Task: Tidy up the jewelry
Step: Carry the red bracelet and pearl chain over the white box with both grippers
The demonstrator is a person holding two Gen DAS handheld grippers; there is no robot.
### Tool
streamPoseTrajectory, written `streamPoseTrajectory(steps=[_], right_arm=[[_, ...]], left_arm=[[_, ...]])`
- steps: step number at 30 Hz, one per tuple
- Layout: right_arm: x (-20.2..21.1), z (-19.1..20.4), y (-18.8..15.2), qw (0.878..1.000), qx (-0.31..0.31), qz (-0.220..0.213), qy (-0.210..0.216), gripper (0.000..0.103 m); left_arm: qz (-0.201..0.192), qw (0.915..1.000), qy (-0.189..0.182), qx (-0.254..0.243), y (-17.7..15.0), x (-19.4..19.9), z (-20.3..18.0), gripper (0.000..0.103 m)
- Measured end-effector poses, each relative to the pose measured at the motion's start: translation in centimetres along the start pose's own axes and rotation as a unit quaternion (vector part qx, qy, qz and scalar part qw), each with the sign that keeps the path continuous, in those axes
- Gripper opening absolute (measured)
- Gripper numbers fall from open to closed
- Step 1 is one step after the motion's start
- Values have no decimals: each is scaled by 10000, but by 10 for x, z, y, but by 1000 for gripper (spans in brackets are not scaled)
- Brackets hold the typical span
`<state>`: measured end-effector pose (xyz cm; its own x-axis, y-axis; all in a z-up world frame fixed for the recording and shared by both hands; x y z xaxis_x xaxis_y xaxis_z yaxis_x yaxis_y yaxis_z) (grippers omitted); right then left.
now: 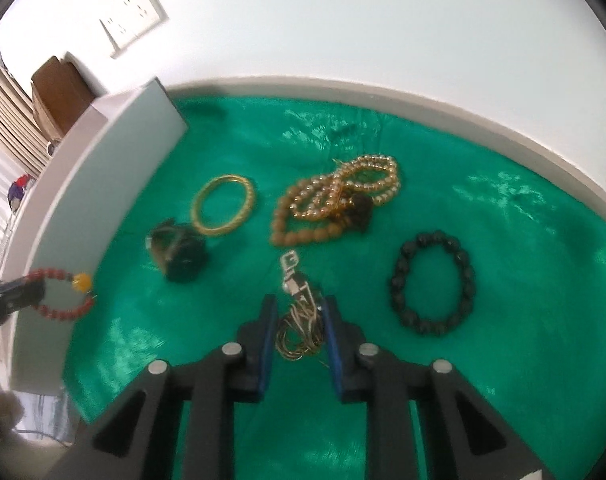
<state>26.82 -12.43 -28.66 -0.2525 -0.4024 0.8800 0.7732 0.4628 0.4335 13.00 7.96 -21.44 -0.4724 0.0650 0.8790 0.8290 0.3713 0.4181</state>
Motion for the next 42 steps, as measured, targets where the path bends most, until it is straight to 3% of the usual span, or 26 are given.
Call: streamPoseTrajectory(steps=[13,21,35,42], right_arm=[[83,28,-25,9989,-184,-372,233,23],[112,58,-19,9979,12,-506,402,23],[133,143,36,9880,943,-811,916,23],[132,195,81,9743,1572,-977,1283,23]], left_arm=[[-141,9999,-36,-88,-2,39,-12,7],[-335,9994,2,-25,-3,75,-8,7],[-661,9958,245,586,4,136,48,7],[-851,9884,422,1189,26,166,98,7]])
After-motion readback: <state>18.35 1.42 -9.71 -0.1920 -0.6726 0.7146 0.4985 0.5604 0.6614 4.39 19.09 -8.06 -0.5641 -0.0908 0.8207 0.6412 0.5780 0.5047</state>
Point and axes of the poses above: each gripper's, at about its wrist camera, not at the fingertips, and x roughly against the way its jaws point, z to its left, y to its top, the point moved 8 cm from there along -x, roughly the way its jaws point, and after that the axes turned 6 degrees about x, right-handed, at the moved point
